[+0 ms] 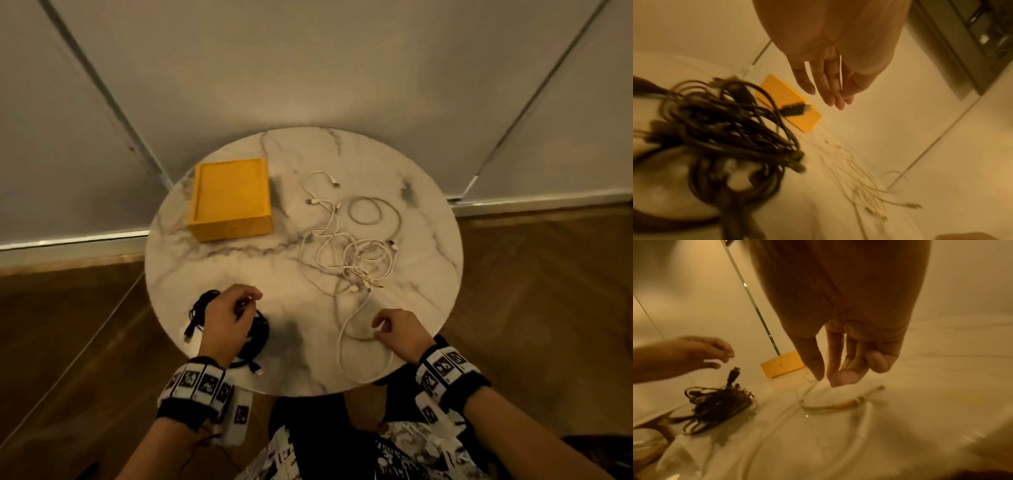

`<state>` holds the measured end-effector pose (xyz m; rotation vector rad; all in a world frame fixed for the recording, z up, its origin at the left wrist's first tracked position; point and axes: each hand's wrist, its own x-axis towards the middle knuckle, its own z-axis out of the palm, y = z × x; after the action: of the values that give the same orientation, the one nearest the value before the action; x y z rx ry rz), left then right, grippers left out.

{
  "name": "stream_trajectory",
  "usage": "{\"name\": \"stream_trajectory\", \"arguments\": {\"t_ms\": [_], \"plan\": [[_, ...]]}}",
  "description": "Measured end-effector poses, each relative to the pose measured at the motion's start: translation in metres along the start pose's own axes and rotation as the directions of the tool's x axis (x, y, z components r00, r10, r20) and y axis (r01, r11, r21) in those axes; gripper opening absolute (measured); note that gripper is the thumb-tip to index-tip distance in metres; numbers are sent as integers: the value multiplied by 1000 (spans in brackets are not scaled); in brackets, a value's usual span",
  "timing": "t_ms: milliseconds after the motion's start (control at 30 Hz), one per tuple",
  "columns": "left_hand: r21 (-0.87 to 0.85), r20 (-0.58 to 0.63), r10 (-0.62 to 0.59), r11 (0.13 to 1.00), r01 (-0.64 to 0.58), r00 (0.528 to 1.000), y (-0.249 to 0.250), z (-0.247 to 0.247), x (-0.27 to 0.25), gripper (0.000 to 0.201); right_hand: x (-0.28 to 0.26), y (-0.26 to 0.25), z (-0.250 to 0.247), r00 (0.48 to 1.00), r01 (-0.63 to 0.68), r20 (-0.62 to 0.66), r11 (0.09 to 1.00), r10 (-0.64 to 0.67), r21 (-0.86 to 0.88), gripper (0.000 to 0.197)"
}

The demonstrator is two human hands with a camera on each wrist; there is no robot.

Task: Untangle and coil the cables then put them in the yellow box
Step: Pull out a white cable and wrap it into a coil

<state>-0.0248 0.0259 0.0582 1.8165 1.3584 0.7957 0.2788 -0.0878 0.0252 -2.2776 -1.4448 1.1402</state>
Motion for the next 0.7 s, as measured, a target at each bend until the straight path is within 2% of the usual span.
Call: {"name": "stream_trajectory", "arguments": {"t_ms": [100, 200, 233, 300, 400, 467, 500, 567, 633, 700], "plan": [[-92, 139, 33, 996, -20, 990, 18, 28, -21, 18, -11, 24, 4, 992, -110, -66, 994, 108, -25, 30], [-115, 384, 19, 993, 28, 923, 23, 61, -38, 24, -9, 34, 15, 961, -206, -166, 974, 220, 94, 44], [-96, 452, 12, 995, 35, 892, 23, 71, -41, 30, -5, 32, 17, 957, -217, -176, 971, 231, 98, 44], [-55, 524, 5, 998, 28, 852, 25, 84, -47, 37, 5, 26, 20, 967, -211, -144, 978, 209, 3, 32], [-59, 532, -3, 997, 40, 847, 30, 91, -50, 33, 11, 18, 11, 978, -162, -136, 987, 159, -14, 12], [-67, 515, -11, 996, 53, 857, 32, 92, -48, 30, 9, 14, -4, 981, -75, -169, 987, 99, 142, 3], [-61, 505, -16, 997, 54, 863, 32, 93, -47, 30, 6, 11, -12, 981, -20, -180, 960, 73, 279, 8], [-29, 465, -35, 998, 54, 885, 30, 98, -39, 28, -5, 2, -33, 975, 95, -222, 853, 25, 513, 10], [-3, 414, -51, 998, 57, 909, 29, 103, -29, 30, -17, -10, -55, 961, 201, -276, 730, -17, 653, 10], [-61, 393, -56, 994, 87, 918, 34, 106, -20, 39, -30, -23, -76, 958, 267, -276, 592, -78, 761, 10]]}}
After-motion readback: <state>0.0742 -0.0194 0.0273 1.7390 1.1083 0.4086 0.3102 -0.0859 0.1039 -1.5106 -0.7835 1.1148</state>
